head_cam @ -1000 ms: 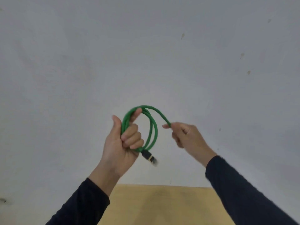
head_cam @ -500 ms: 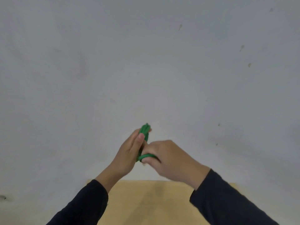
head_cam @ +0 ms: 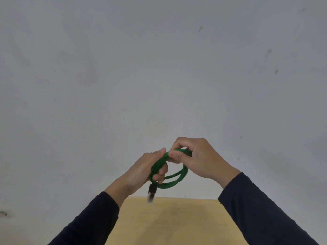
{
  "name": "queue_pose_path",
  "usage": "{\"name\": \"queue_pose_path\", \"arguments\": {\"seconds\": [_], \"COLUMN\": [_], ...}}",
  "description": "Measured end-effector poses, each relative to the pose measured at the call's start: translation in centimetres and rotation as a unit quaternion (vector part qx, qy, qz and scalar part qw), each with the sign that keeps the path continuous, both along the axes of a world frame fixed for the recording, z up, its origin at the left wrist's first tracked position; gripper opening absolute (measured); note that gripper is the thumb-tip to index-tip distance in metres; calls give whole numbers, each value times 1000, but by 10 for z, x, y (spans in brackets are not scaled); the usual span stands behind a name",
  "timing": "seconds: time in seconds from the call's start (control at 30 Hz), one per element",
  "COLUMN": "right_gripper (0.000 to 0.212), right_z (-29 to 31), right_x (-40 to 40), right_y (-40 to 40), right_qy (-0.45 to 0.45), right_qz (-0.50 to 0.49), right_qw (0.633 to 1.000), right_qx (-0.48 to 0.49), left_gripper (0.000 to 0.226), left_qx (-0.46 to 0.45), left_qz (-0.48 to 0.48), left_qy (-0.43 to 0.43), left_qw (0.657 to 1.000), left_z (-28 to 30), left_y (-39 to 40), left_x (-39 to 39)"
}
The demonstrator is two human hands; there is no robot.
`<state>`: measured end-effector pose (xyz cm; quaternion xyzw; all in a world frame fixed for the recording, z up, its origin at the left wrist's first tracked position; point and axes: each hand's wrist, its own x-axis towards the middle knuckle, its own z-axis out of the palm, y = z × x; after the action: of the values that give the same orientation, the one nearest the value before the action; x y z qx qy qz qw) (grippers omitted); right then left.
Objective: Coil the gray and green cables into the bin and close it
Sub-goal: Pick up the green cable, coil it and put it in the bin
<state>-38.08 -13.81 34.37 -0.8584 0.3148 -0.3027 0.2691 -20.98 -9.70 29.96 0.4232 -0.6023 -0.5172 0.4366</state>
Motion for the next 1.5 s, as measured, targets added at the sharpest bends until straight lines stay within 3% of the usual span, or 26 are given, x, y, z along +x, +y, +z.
{"name": "queue_pose_path", "arguments": {"seconds": [0.13, 0.23, 0.43, 0.57, 0.83, 1.03, 1.13, 1.37, 1.5], "right_gripper": [18, 17, 19, 18, 15, 18, 16, 13, 14], "right_z": [-3, -9, 1, 12, -2, -13, -18, -19, -22], "right_x": [-7, -7, -11, -16, -6, 7, 9, 13, 18], "right_y": [-7, -6, -9, -16, -20, -16, -14, -16, -16], "right_qy": [-86, -85, -12, 43, -103, -210, -228, -234, -285], "right_qz": [-93, -88, -46, -49, -113, -135, -148, -195, -166], "right_qw": [992, 990, 996, 997, 986, 954, 944, 944, 902], "right_qx": [29, 75, 74, 32, 69, 166, 188, 128, 277], "left_gripper": [28, 23, 37, 39, 35, 36, 35, 39, 33], "left_qx": [-119, -159, -131, -114, -97, -85, -68, -22, -92], "left_qz": [161, 209, 153, 110, 68, 62, 58, 8, 94], "left_qy": [-60, -66, 28, 24, 110, 134, 137, 134, 54], "left_qw": [978, 963, 979, 987, 987, 985, 986, 991, 990], "left_z": [-7, -11, -12, -7, -3, -1, -2, -2, -6], "left_y": [-2, -3, -3, 0, -3, -5, -7, -6, -10], "left_x": [2, 2, 10, 15, 11, 10, 12, 13, 10]}}
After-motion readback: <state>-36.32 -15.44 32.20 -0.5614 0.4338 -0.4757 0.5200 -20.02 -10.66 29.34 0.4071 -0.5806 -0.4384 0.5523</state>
